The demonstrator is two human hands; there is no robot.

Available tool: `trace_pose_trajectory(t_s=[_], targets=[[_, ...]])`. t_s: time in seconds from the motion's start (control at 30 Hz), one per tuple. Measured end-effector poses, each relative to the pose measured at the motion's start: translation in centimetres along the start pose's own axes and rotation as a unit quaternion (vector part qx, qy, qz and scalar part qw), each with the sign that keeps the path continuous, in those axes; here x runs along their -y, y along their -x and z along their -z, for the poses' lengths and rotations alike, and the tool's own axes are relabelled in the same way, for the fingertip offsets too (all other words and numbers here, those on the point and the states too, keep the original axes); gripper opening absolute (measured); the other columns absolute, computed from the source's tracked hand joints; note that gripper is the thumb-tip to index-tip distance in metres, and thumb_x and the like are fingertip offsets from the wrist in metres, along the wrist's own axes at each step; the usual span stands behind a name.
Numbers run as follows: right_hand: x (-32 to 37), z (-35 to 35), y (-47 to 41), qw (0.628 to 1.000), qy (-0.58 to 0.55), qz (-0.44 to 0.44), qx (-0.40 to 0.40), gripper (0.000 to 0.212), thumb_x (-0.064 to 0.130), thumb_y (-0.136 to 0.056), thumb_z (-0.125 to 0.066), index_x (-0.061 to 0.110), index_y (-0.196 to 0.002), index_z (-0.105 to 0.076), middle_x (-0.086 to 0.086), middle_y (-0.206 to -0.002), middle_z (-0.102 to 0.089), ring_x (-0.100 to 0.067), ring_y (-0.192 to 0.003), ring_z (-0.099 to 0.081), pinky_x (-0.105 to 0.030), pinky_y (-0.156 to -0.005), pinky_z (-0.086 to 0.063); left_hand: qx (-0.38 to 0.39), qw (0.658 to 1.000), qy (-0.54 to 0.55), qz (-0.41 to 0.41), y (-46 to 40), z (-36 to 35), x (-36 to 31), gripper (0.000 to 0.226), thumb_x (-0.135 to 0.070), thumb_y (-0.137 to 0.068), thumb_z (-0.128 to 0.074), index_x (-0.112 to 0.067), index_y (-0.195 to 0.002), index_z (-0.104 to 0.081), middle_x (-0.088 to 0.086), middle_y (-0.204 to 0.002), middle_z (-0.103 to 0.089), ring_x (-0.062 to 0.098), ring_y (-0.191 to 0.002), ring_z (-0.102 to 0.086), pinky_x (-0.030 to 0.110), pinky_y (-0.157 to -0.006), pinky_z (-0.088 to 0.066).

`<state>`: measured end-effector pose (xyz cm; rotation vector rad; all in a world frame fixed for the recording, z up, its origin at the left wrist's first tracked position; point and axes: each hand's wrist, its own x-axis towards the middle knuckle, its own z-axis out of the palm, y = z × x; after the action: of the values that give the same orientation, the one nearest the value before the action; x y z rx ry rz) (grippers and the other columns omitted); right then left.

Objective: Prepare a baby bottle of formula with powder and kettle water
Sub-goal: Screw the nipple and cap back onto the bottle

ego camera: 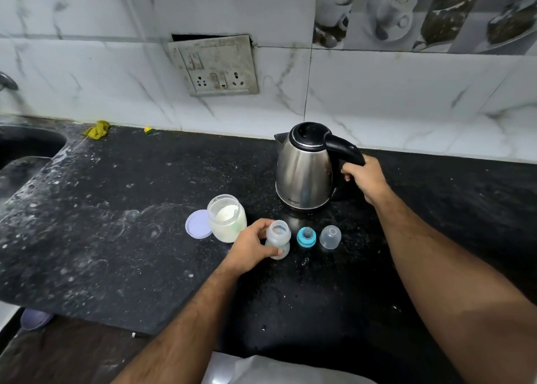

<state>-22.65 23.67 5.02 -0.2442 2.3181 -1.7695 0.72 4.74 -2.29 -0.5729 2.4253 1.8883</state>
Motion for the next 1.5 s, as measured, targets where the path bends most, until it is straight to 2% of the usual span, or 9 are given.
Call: trace_pose_trajectory(t_s=[0.1, 0.2, 0.37, 0.43, 0.53, 0.73, 1.03, 1.33, 1.5], targets=[[0.1, 0.2, 0.4, 1.000, 0.015, 0.004, 0.003, 0.016, 0.002, -0.078, -0.072, 0.017, -0.083, -0.067, 0.001, -0.074, -0.065, -0.008, -0.065, -0.059, -0.022, -0.066, -0.046, -0.005, 1.000, -0.002, -0.006, 0.0, 0.1, 0.1, 0.058, 0.004, -0.065, -0.084, -0.025, -0.109, -0.061, -0.002, -0.112, -0.071, 0.013, -0.111, -0.065, 0.030, -0.101, -0.049], [-1.0, 0.6, 1.7, 0.998, 0.058, -0.007, -0.023, 0.036, 0.024, -0.076, -0.082, 0.018, -0.107, -0.064, 0.002, -0.100, -0.068, -0.009, -0.090, -0.064, -0.024, -0.082, -0.050, -0.003, 1.000, -0.003, -0.008, 0.3, 0.1, 0.5, 0.058, 0.002, -0.065, -0.085, -0.028, -0.108, -0.061, -0.003, -0.112, -0.072, 0.013, -0.110, -0.065, 0.034, -0.103, -0.049], [-3.3, 0.0, 8.9, 0.953, 0.115, 0.092, -0.267, 0.023, 0.040, -0.079, -0.075, 0.018, -0.079, -0.069, -0.004, -0.080, -0.066, -0.019, -0.073, -0.063, -0.039, -0.079, -0.054, 0.002, 1.000, -0.005, -0.013, 0.7, 0.1, 0.7, 0.058, 0.000, -0.066, -0.085, -0.027, -0.111, -0.061, -0.005, -0.112, -0.071, 0.012, -0.110, -0.065, 0.037, -0.104, -0.049], [-4.3, -1.7, 11.9, 0.966, 0.147, 0.099, -0.187, 0.019, 0.029, -0.080, -0.076, 0.015, -0.069, -0.068, -0.003, -0.072, -0.066, -0.020, -0.068, -0.062, -0.041, -0.073, -0.054, 0.006, 1.000, -0.003, -0.013, 0.9, 0.2, 0.9, 0.058, -0.001, -0.066, -0.085, -0.026, -0.112, -0.061, -0.005, -0.113, -0.071, 0.011, -0.111, -0.065, 0.037, -0.105, -0.048], [-5.9, -4.4, 14.8, 0.973, 0.204, 0.091, -0.054, 0.010, 0.017, -0.077, -0.078, 0.012, -0.086, -0.075, -0.003, -0.087, -0.070, -0.019, -0.081, -0.067, -0.039, -0.082, -0.054, 0.007, 1.000, 0.001, -0.018, 1.5, 0.3, 1.1, 0.059, 0.001, -0.066, -0.085, -0.027, -0.112, -0.061, -0.005, -0.114, -0.071, 0.012, -0.113, -0.064, 0.038, -0.106, -0.047], [-5.7, -7.5, 15.1, 0.941, 0.337, -0.004, 0.037, 0.061, 0.016, -0.087, -0.067, 0.018, -0.144, -0.045, -0.005, -0.134, -0.058, -0.026, -0.126, -0.051, -0.036, -0.098, -0.045, 0.005, 1.000, 0.010, -0.021, 3.0, 0.8, 1.5, 0.059, 0.001, -0.063, -0.084, -0.027, -0.110, -0.061, -0.003, -0.114, -0.071, 0.015, -0.113, -0.064, 0.041, -0.106, -0.047], [-6.0, -8.7, 15.4, 0.934, 0.355, -0.021, 0.014, 0.048, 0.008, -0.089, -0.060, 0.022, -0.134, -0.050, -0.002, -0.124, -0.064, -0.025, -0.107, -0.062, -0.034, -0.082, -0.049, 0.023, 0.999, -0.013, -0.029, 4.8, 1.3, 2.1, 0.058, 0.001, -0.065, -0.084, -0.027, -0.111, -0.061, -0.008, -0.112, -0.071, 0.009, -0.110, -0.065, 0.035, -0.106, -0.047], [-3.6, -6.6, 19.3, 0.974, 0.215, 0.009, -0.077, 0.055, 0.024, -0.073, -0.080, 0.027, -0.125, -0.061, 0.005, -0.111, -0.068, -0.017, -0.098, -0.064, -0.033, -0.089, -0.051, 0.043, 0.998, -0.010, -0.040, 5.9, 1.1, 2.5, 0.059, 0.001, -0.066, -0.084, -0.024, -0.115, -0.062, -0.007, -0.113, -0.071, 0.008, -0.111, -0.065, 0.035, -0.105, -0.048], [-0.3, -5.2, 22.2, 0.979, 0.190, 0.064, -0.036, 0.054, 0.025, -0.068, -0.085, 0.030, -0.117, -0.065, 0.006, -0.095, -0.067, -0.005, -0.077, -0.054, -0.021, -0.080, -0.046, 0.075, 0.995, -0.008, -0.061, 6.4, -0.2, 3.0, 0.061, 0.001, -0.065, -0.085, -0.029, -0.113, -0.062, -0.008, -0.113, -0.071, 0.009, -0.111, -0.065, 0.033, -0.105, -0.047]])
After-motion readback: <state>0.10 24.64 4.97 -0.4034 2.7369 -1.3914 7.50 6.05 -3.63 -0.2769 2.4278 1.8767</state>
